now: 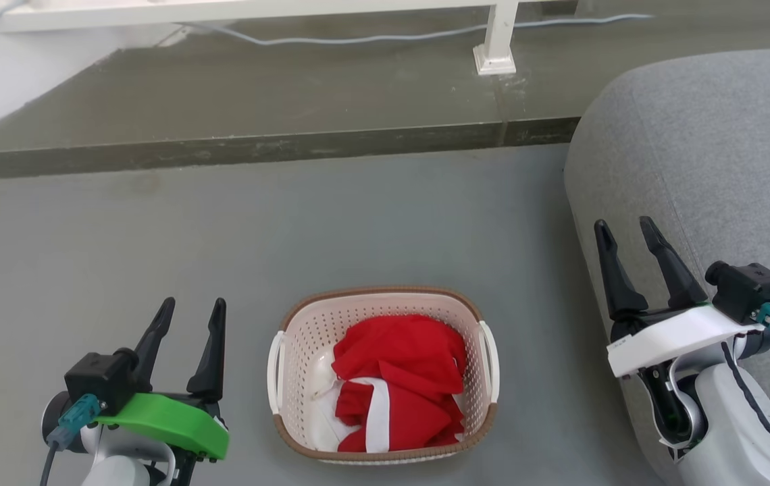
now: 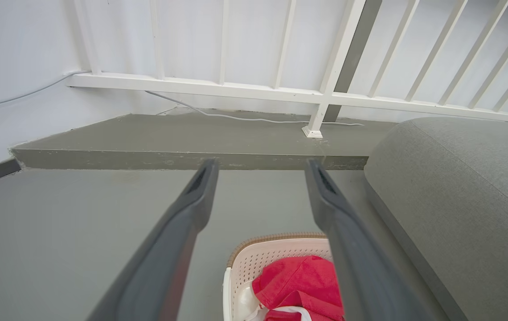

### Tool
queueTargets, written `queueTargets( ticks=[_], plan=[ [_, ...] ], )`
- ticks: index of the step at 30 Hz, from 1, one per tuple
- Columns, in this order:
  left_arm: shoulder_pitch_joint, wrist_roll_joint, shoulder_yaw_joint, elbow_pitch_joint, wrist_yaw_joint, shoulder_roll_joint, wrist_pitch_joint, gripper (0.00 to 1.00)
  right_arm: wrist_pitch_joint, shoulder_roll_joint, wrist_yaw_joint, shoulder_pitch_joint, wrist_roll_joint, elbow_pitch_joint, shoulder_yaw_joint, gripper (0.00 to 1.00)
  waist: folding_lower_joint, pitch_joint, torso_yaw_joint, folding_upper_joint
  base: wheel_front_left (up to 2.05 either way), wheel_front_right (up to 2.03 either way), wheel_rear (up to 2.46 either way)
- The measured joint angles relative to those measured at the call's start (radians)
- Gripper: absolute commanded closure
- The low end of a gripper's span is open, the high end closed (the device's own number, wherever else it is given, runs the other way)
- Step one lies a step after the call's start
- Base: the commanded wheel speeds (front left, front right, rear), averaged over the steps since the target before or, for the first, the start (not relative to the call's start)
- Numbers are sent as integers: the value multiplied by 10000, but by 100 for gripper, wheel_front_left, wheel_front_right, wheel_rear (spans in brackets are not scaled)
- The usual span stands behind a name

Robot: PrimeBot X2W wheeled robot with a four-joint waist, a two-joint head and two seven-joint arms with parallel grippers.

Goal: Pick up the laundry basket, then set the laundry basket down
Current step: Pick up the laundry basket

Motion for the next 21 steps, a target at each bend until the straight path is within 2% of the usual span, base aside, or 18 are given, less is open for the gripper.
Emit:
queueTargets(
  ticks=[12, 21],
  plan=[
    [-15, 293, 58, -54, -75, -17, 0, 0, 0, -88, 0, -11, 0, -102, -151, 0, 0, 750, -26, 0, 0, 0, 0],
    [-458, 291, -316, 539, -182, 27, 0, 0, 0, -82, 0, -76, 96, 203, -58, 0, 0, 1570, -14, 0, 0, 0, 0]
  ],
)
